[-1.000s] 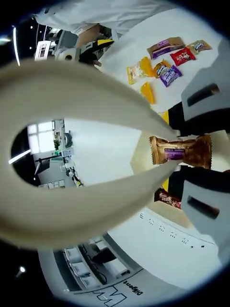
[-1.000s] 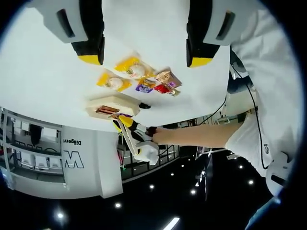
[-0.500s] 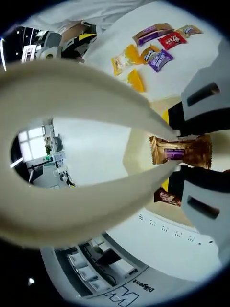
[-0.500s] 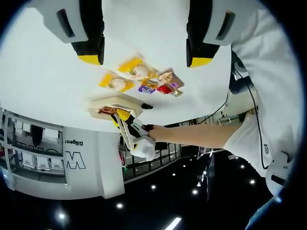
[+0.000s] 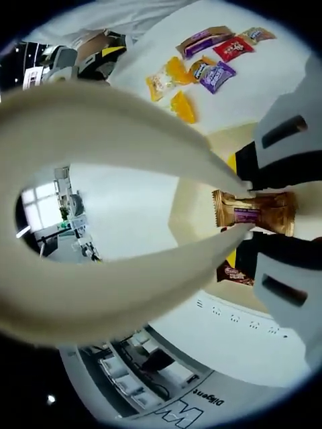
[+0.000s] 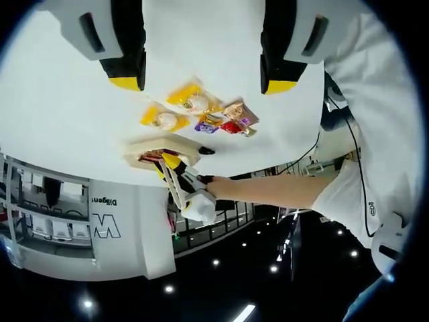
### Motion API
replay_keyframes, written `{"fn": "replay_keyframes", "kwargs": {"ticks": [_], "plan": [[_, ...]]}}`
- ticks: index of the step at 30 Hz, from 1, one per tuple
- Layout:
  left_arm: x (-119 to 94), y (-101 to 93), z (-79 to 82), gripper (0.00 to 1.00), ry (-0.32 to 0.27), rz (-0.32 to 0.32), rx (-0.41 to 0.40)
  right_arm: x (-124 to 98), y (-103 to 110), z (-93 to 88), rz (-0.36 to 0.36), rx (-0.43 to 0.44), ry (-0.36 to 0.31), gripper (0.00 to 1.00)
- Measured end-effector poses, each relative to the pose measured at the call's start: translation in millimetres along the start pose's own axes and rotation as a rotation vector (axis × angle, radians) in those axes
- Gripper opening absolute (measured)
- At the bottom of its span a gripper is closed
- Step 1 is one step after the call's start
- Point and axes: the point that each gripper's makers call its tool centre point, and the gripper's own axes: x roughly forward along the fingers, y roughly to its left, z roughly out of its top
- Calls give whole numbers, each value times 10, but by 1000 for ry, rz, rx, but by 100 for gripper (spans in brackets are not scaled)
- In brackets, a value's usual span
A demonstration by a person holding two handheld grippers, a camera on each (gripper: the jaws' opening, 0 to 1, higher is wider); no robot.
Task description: Place the target food into the container with the food tongs after gripping and lifting it, then release it inside without dropping or visibly crushing the food.
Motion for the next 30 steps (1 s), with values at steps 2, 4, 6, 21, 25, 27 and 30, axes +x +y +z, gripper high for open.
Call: {"fn": "replay_keyframes", "kwargs": {"ticks": [2, 4, 6, 21, 25, 27, 30], "plan": [[-1, -4, -8, 22, 3, -1, -2, 1, -2, -5, -1, 3, 0, 68], [0, -10, -17, 22, 6, -1, 1, 1, -4, -6, -1, 2, 1, 68], [2, -19, -26, 22, 11, -1, 5, 3, -3, -2, 0, 3, -1, 68], [15, 12, -25, 25, 19, 31, 5, -7, 10, -13, -1, 5, -3, 68], [-29, 30, -16, 26, 10, 38, -9, -8, 9, 2, -1, 5, -8, 68], [-81, 36, 3, 26, -2, 42, -24, -6, 14, 6, 0, 4, -8, 68], [-196, 40, 23, 26, -14, 55, -25, -2, 31, 12, 3, 3, -9, 68]]}}
